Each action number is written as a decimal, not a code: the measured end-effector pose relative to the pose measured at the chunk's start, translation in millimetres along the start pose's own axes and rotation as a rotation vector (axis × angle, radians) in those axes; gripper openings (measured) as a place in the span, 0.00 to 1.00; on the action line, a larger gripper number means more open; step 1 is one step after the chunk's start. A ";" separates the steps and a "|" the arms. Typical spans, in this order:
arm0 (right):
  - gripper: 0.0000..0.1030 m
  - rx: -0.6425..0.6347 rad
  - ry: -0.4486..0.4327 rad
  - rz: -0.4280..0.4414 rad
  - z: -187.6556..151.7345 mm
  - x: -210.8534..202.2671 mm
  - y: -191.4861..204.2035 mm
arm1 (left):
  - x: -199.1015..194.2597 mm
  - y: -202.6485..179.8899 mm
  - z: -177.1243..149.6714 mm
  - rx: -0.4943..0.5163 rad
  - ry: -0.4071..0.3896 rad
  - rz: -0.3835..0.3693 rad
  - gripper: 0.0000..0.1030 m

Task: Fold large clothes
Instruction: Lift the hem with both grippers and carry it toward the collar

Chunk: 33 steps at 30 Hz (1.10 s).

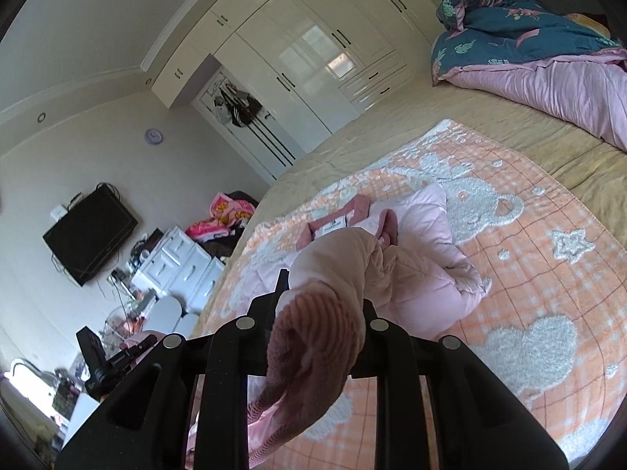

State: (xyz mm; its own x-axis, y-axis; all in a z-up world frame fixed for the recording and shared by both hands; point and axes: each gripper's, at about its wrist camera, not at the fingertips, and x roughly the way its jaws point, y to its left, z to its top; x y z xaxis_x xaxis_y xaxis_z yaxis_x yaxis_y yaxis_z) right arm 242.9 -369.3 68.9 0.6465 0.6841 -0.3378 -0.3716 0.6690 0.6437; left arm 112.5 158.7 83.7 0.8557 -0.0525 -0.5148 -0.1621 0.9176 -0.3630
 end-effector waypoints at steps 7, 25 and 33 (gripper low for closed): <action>0.20 0.018 -0.017 -0.007 15.9 9.3 0.1 | 9.2 -8.9 23.3 0.001 -0.031 -0.008 0.10; 0.20 0.071 -0.065 0.000 54.1 46.8 -0.2 | 41.6 -12.5 70.1 0.020 -0.065 0.042 0.10; 0.20 0.099 -0.081 -0.023 73.6 64.7 -4.2 | 54.2 -11.3 85.6 0.021 -0.093 0.071 0.10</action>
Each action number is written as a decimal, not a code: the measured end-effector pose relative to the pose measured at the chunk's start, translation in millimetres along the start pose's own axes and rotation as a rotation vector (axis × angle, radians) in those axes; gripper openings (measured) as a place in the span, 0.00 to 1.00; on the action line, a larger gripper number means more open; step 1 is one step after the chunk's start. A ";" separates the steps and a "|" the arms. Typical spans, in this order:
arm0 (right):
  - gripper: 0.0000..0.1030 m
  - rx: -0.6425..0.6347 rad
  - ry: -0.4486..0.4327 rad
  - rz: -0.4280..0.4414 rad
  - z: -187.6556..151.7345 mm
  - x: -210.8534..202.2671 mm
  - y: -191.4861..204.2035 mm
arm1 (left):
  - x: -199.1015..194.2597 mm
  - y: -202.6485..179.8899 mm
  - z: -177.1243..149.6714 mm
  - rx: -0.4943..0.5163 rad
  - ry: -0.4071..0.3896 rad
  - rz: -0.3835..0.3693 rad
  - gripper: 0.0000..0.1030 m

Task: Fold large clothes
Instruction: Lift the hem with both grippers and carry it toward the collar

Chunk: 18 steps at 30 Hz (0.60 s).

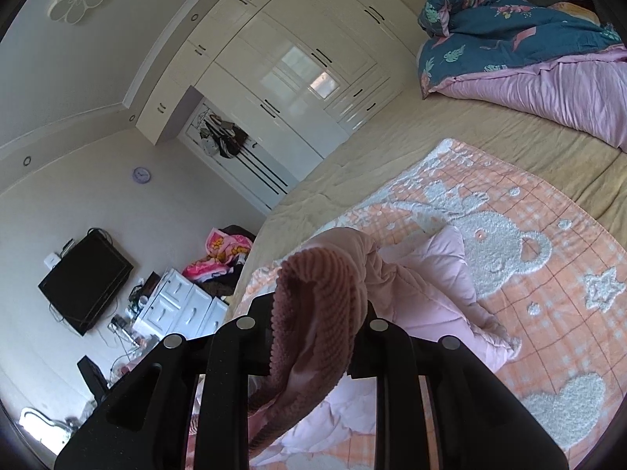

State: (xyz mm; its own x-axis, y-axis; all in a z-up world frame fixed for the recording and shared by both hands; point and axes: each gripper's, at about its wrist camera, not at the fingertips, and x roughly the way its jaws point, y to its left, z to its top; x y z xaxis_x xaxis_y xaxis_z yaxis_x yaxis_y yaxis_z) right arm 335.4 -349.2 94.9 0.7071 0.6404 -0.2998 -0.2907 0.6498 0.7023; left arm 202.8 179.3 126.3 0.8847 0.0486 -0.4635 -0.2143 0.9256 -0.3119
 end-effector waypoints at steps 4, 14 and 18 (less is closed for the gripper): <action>0.20 0.027 0.002 -0.025 10.1 13.5 -4.7 | 14.2 0.5 6.8 0.008 -0.002 0.029 0.10; 0.20 0.108 -0.030 -0.057 14.3 35.4 -31.9 | 40.2 -3.1 3.2 0.048 -0.031 0.110 0.10; 0.20 0.098 -0.030 -0.083 16.4 47.8 -37.1 | 52.5 -5.2 5.3 0.062 -0.021 0.120 0.10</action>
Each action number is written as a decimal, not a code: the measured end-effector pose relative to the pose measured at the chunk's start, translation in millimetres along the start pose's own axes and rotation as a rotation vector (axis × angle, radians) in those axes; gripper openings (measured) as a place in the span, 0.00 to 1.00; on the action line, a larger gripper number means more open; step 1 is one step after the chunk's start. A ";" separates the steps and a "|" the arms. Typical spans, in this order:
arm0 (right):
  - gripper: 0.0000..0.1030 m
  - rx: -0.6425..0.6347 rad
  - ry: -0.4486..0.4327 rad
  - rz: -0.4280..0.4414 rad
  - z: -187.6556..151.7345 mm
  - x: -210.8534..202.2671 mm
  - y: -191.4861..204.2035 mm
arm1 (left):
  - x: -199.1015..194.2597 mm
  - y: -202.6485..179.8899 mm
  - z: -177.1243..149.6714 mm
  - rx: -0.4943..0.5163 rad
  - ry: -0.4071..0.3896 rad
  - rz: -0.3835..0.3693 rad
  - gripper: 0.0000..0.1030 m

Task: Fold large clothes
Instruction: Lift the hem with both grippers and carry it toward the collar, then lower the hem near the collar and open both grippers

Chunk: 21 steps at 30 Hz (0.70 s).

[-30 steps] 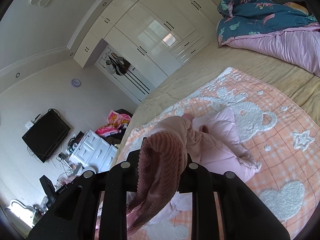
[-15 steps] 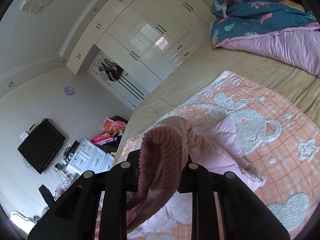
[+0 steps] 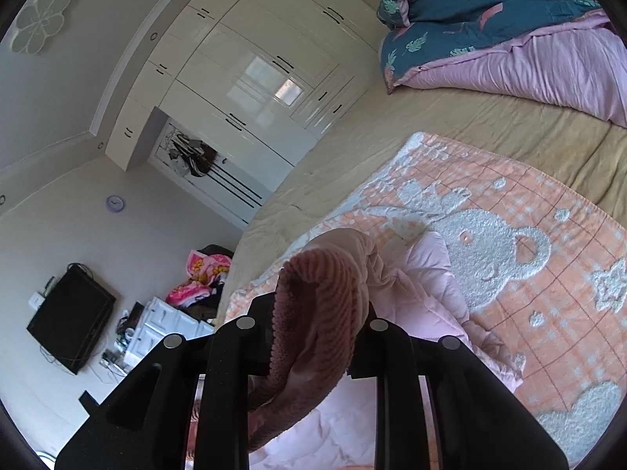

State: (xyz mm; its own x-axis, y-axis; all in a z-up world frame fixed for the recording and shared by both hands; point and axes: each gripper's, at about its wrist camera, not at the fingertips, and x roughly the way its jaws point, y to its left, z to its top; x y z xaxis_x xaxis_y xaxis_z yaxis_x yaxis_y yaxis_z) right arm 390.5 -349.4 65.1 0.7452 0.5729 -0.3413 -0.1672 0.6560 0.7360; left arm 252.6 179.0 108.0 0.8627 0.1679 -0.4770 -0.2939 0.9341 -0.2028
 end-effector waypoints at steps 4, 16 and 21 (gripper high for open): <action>0.21 0.012 0.000 -0.012 2.1 11.4 -6.2 | 14.1 -3.3 1.1 0.012 0.014 0.015 0.10; 0.71 0.008 -0.106 0.089 -6.1 4.1 -20.0 | 56.5 -12.7 7.9 0.055 0.060 0.051 0.10; 0.74 -0.114 -0.113 0.060 -8.8 6.5 -16.6 | 72.4 -14.5 8.4 0.042 0.075 0.062 0.10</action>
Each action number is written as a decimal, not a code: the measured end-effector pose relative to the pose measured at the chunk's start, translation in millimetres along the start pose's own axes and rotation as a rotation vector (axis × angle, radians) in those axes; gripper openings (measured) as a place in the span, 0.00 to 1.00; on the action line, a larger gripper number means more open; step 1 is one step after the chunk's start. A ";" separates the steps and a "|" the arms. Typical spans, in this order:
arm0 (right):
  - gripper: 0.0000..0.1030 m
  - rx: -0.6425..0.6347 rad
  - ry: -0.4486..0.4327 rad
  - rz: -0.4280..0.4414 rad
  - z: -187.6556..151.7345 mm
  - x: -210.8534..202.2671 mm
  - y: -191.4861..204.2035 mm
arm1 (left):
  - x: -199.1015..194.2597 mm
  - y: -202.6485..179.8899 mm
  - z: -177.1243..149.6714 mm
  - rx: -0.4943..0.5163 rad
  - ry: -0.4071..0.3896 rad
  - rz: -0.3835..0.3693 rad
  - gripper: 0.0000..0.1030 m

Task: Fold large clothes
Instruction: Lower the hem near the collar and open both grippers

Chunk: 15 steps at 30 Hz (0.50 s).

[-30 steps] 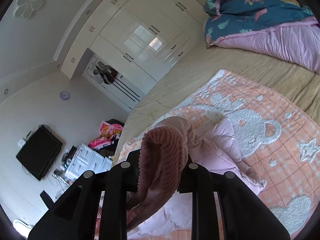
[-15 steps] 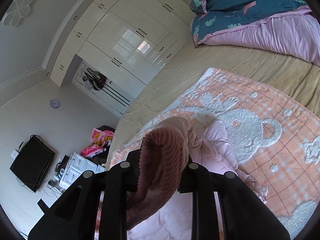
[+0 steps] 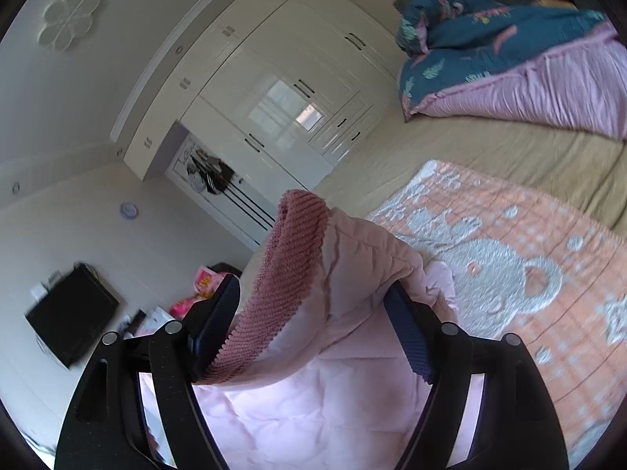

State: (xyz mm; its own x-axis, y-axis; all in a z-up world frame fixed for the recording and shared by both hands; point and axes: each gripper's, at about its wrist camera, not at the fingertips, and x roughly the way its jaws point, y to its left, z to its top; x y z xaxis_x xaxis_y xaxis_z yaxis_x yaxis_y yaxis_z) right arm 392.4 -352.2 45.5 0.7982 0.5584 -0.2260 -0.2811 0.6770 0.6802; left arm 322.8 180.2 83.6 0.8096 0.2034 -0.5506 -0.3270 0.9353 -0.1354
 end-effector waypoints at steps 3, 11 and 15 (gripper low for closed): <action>0.80 -0.077 0.006 -0.081 -5.2 5.4 -1.9 | 12.6 -1.9 1.7 -0.005 0.015 0.015 0.10; 0.92 -0.121 -0.032 -0.140 -5.2 4.7 -14.8 | 43.0 -2.2 3.5 -0.036 0.053 0.053 0.11; 0.92 -0.184 0.048 -0.248 -10.0 21.5 -17.3 | 52.6 -6.5 2.0 -0.025 0.071 0.065 0.16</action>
State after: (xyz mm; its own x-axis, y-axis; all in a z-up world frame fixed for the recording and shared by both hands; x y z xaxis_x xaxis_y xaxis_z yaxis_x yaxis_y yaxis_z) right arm 409.1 -347.1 21.9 0.8297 0.3844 -0.4048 -0.1759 0.8682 0.4639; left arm 368.4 185.4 57.1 0.7503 0.2415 -0.6154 -0.3904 0.9131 -0.1177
